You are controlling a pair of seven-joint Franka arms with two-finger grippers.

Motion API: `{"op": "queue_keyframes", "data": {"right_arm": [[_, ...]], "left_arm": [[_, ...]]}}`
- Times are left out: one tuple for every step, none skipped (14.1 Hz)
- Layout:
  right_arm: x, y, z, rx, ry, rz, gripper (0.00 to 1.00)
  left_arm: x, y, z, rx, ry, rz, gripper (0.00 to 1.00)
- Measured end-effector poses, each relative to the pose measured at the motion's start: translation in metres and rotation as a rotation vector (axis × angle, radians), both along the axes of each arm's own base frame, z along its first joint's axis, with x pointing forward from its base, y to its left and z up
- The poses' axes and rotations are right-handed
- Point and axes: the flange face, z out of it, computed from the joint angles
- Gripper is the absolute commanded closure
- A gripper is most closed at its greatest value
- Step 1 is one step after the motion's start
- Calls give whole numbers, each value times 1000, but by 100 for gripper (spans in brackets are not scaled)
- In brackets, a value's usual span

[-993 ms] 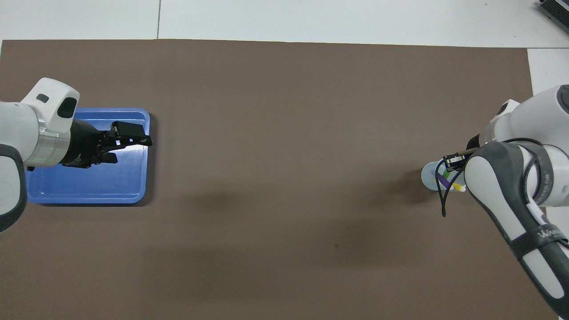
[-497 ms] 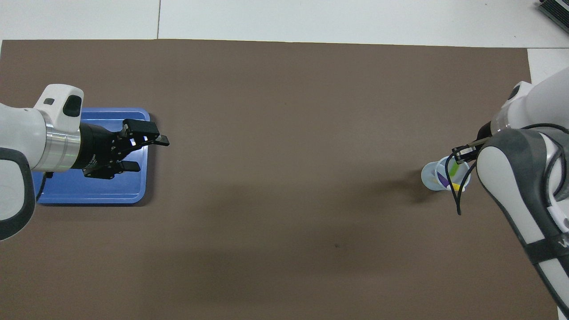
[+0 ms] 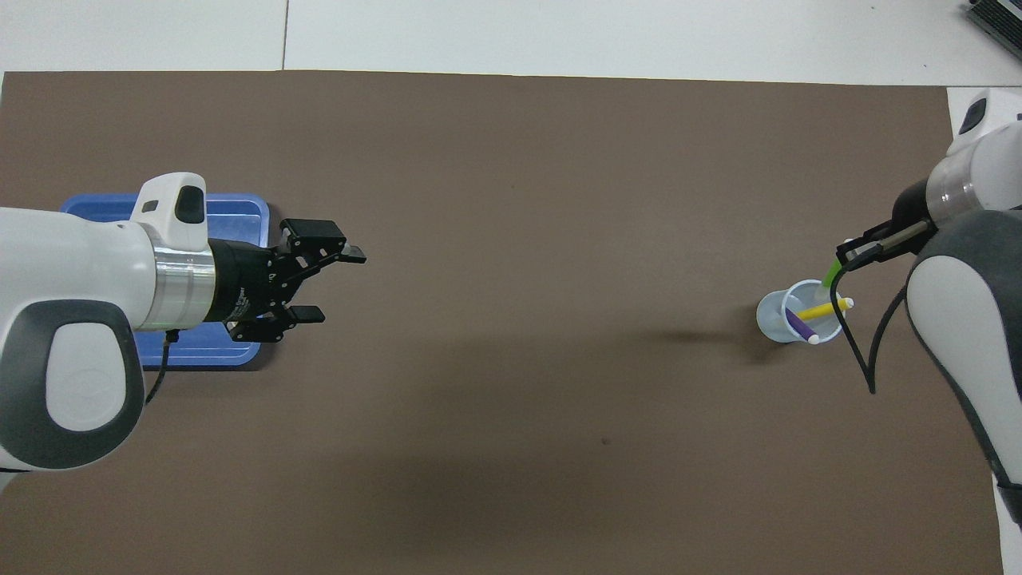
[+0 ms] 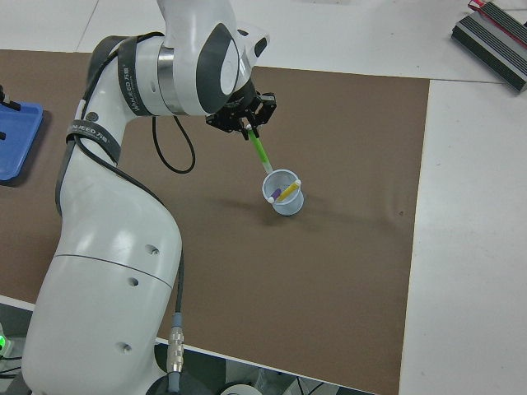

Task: Right arm passes pens to left for tray arrangement
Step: 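Lift the green pen toward the left gripper while the left gripper approaches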

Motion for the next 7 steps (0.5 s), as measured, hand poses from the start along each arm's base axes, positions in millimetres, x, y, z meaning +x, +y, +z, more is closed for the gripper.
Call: {"op": "queue_keyframes", "data": {"right_arm": [[-2, 11, 6, 50, -7, -10, 100], [-4, 20, 11, 97, -10, -38, 100], [-6, 31, 14, 138, -10, -70, 100], [-6, 43, 16, 180, -13, -101, 100], [-5, 57, 19, 237, -29, -142, 100], [-2, 69, 23, 297, -48, -188, 100], [0, 80, 26, 355, -70, -234, 100]], "left_arm": [[-2, -8, 0, -3, 7, 27, 0], [-2, -11, 0, -6, 16, 49, 0], [-2, -11, 0, -8, 27, 68, 0], [-2, -9, 0, -10, 37, 86, 0], [-1, -7, 0, -12, 46, 102, 0], [-1, -6, 0, -14, 54, 118, 0], [0, -5, 0, -16, 65, 137, 0]]}}
